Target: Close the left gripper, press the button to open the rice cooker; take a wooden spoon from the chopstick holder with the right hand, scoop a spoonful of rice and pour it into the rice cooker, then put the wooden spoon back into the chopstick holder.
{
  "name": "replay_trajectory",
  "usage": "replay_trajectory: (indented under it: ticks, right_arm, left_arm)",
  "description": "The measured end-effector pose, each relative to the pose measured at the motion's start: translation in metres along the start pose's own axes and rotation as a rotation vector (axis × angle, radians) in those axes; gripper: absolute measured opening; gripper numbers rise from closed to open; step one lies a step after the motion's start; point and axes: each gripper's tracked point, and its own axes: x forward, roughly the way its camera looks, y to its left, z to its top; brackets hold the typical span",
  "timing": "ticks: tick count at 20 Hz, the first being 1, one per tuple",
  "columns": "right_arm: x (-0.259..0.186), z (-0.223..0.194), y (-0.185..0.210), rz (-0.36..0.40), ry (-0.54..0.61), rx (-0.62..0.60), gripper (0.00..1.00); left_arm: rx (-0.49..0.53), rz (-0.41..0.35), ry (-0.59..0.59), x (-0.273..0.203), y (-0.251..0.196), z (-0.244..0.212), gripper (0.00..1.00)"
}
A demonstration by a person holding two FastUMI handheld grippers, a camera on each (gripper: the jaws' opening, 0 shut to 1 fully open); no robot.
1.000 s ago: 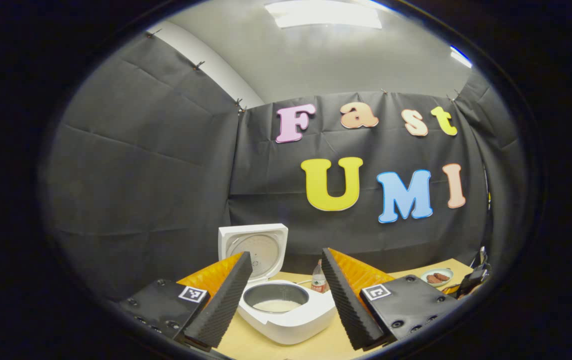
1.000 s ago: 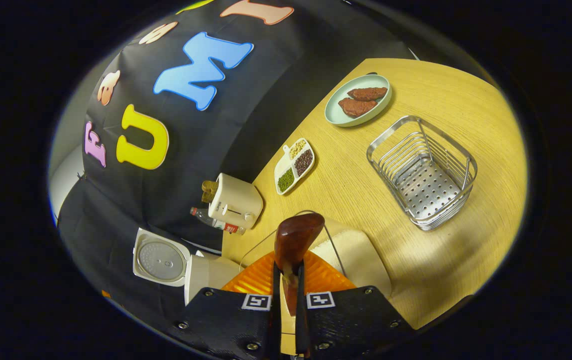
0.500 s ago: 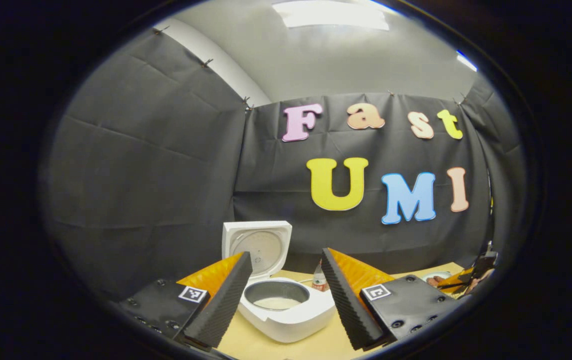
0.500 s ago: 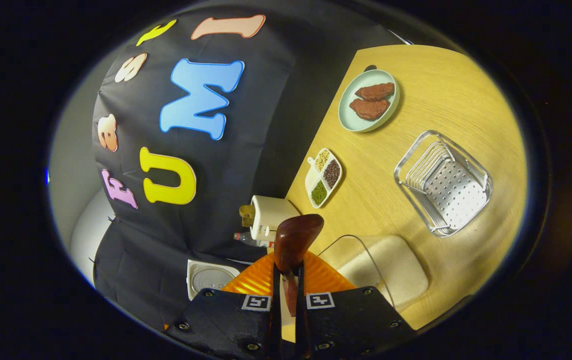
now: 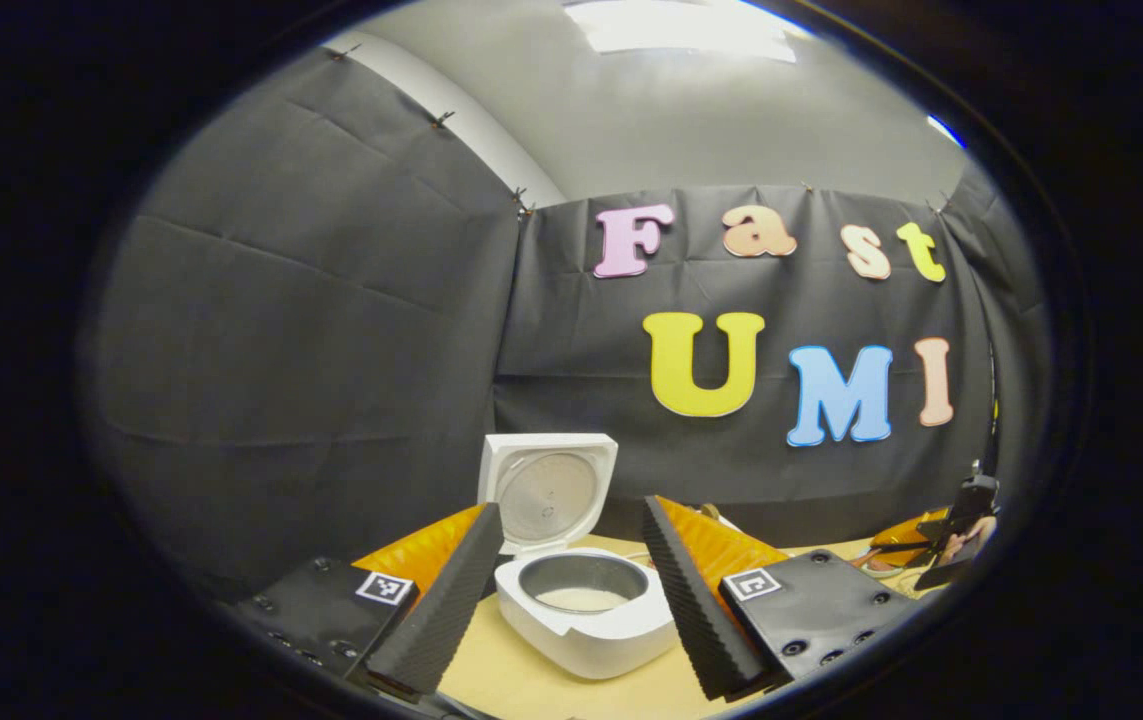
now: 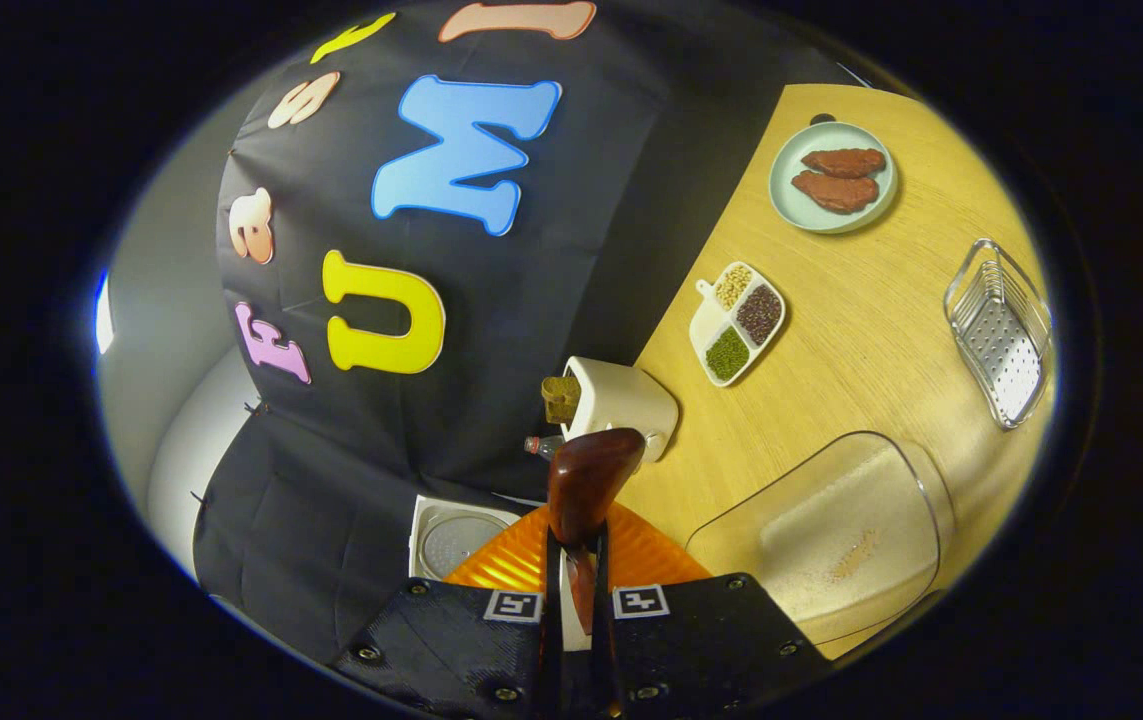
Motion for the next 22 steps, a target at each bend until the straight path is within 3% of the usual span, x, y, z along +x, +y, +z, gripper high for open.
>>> replay_trajectory:
  ticks: [11,22]
  right_arm:
    - [0.076,-0.068,0.087,0.105,0.106,-0.141,0.11]
    - [0.149,-0.134,0.12,0.124,0.171,-0.265,0.11]
  left_arm:
    - [-0.011,0.083,0.014,-0.008,0.058,-0.014,0.97]
    - [0.002,0.218,0.044,-0.041,0.121,-0.028,0.97]
